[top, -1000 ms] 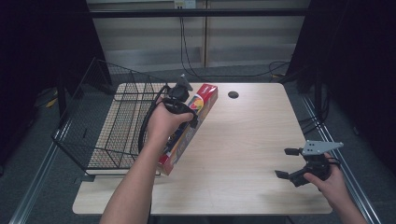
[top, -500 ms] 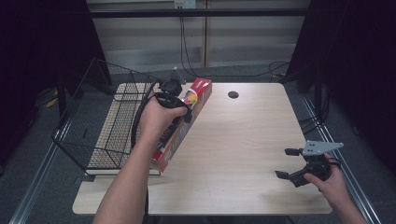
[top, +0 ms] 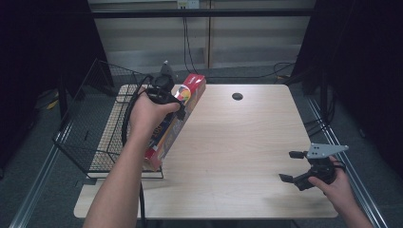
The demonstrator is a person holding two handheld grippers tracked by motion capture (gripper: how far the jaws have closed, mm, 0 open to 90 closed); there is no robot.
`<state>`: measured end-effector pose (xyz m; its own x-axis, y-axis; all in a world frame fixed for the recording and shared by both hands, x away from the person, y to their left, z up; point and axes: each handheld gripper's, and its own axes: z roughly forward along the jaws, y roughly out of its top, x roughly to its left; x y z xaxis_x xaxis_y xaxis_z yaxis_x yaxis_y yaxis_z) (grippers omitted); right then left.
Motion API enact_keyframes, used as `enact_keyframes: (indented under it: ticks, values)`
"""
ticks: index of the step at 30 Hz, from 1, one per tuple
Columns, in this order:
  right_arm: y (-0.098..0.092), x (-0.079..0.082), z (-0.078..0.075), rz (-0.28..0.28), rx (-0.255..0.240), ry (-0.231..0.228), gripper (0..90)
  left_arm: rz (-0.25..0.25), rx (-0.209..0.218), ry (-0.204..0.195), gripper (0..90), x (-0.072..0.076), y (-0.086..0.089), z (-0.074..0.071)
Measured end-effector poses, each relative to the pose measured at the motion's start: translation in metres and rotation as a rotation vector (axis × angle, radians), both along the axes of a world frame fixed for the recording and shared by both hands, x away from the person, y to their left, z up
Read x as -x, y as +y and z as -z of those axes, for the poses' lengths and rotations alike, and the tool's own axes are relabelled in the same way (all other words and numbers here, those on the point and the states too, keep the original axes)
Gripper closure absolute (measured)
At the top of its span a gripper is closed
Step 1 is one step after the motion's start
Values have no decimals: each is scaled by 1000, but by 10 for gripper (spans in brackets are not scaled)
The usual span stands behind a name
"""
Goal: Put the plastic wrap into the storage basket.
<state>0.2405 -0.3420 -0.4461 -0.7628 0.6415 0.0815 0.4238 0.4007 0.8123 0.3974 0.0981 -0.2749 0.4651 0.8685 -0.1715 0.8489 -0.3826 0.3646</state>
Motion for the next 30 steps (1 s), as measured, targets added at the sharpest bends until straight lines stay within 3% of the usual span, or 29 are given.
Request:
enact_keyframes:
  ticks: [14, 30]
  values:
    - [1, 0, 0, 2, 2, -1, 32, -31, -8, -18, 436, 2, 18, -17]
    - [2, -1, 1, 4, 4, 2, 32, -63, -29, -10, 436, 1, 40, -29]
